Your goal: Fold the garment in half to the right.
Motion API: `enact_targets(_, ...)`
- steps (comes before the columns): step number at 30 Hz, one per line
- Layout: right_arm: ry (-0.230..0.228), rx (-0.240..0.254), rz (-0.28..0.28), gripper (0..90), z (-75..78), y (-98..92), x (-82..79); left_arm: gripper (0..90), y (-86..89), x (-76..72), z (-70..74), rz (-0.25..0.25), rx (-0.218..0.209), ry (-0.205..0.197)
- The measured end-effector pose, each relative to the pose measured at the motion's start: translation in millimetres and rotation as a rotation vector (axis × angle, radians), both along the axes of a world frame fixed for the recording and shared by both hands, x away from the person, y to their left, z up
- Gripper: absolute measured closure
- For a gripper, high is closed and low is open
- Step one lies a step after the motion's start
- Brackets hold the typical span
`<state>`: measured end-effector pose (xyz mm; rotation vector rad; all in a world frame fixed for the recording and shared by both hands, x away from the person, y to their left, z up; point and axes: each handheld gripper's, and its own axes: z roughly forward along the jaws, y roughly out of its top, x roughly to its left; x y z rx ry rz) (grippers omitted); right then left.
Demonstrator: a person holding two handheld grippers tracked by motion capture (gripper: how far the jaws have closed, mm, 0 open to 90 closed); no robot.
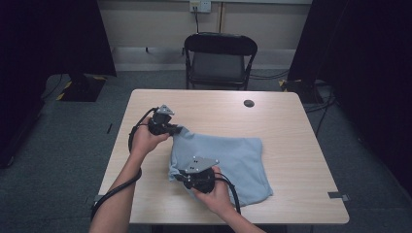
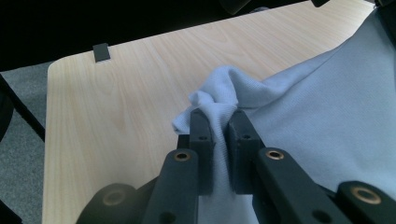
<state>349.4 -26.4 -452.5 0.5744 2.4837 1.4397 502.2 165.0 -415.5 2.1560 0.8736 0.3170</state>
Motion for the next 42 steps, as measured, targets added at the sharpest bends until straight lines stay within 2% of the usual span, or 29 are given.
enact_targets(9, -0.009, 0.005, 0.013, 82.4, 5.8, 3.6, 0.9, 85.0, 4.5, -0.8, 10.8, 0.002, 0.009, -0.003)
enact_targets(17, -0.014, 0.028, 0.020, 82.4, 14.5, 4.7, 1.4, 85.0, 6.5, -1.3, 20.7, 0.005, -0.003, -0.011)
enact_targets(30, -0.018, 0.039, 0.025, 82.5, 20.9, 2.5, 2.1, 85.0, 1.4, -1.2, 31.2, -0.002, -0.010, -0.021)
enact_targets(42, -0.011, 0.069, 0.029, 82.6, 25.8, 1.5, 3.6, 85.0, 2.0, -0.7, 36.2, -0.002, -0.011, -0.018)
